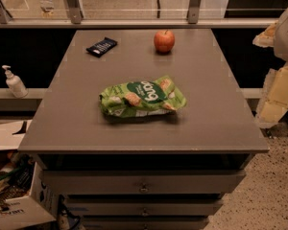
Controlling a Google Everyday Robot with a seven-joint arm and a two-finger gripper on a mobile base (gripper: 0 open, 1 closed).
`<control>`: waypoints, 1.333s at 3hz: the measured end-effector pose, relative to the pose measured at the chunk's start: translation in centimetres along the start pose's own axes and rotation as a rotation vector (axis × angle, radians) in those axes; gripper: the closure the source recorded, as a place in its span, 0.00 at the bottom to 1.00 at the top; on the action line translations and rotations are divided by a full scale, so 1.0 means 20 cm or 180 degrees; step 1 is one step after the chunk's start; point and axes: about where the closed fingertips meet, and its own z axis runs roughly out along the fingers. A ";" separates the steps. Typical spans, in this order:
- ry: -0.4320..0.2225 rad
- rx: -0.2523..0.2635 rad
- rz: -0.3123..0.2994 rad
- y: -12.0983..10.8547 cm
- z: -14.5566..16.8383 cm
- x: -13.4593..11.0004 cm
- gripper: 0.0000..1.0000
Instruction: Pick green rice chip bag
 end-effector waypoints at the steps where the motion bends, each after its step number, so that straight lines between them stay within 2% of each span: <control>1: 0.0000 0.0001 0.0000 0.00 0.00 0.00 0.00; 2: -0.0117 -0.0030 -0.0030 -0.02 0.03 -0.04 0.00; 4: -0.0606 -0.0270 -0.0228 -0.02 0.28 -0.26 0.00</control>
Offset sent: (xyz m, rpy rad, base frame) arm 0.0179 0.0174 -0.0122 0.0801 0.0175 0.0485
